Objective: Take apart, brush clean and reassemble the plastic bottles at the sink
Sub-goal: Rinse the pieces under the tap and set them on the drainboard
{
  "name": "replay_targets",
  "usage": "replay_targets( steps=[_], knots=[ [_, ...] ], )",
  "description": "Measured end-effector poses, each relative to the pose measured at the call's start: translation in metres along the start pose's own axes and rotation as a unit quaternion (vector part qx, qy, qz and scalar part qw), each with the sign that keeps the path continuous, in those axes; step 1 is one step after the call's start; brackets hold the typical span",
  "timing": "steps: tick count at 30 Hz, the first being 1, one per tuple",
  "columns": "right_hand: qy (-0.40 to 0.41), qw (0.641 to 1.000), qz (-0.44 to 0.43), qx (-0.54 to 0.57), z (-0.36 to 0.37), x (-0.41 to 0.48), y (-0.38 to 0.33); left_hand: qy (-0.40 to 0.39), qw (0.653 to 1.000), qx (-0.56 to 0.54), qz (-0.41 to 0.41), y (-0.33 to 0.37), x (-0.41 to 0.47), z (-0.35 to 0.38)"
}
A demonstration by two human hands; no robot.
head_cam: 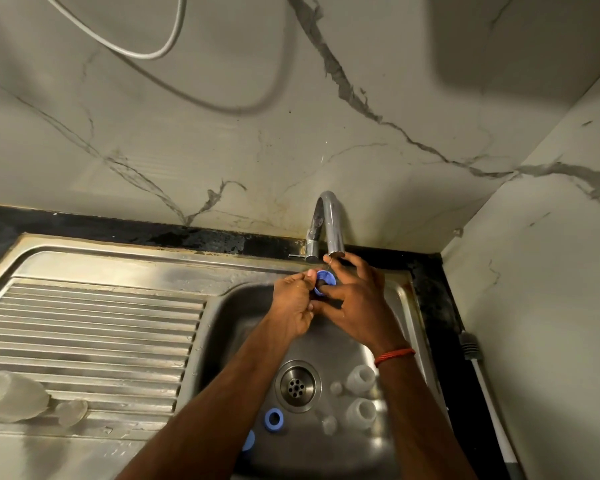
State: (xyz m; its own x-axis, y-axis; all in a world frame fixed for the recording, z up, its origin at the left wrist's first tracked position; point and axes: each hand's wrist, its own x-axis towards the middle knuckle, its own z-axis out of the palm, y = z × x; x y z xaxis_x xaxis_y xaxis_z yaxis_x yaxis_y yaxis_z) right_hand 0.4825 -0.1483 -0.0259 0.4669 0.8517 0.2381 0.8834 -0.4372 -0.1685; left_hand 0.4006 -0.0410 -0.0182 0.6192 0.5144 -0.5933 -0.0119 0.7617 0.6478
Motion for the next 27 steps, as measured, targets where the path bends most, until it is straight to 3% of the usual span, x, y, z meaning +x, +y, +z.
replay_targets(
  steps=[5,9,14,18,22,27],
  knots=[
    [-0.006,0.994,0.069,-0.083,0.002,-0.002,0.000,0.012,1.000,0.011,0.012,0.010,-0.002,0.000],
    [-0.044,0.999,0.031,-0.003,0.003,0.001,-0.007,0.015,0.999,0.038,0.016,0.005,-0.005,-0.003],
    [-0.040,0.994,0.076,-0.068,-0.003,0.002,-0.008,0.012,0.999,0.029,0.019,0.012,0.000,-0.007],
    [-0.097,0.994,0.051,0.017,-0.009,0.007,-0.014,0.006,0.999,0.049,0.019,0.006,-0.003,-0.004],
    [-0.054,0.992,0.111,-0.031,-0.011,0.005,-0.012,0.012,0.998,0.049,0.024,0.013,-0.002,-0.002],
    [-0.065,0.995,0.078,0.001,-0.016,0.009,-0.020,0.010,0.999,0.025,0.029,0.009,0.000,0.000]
  ],
)
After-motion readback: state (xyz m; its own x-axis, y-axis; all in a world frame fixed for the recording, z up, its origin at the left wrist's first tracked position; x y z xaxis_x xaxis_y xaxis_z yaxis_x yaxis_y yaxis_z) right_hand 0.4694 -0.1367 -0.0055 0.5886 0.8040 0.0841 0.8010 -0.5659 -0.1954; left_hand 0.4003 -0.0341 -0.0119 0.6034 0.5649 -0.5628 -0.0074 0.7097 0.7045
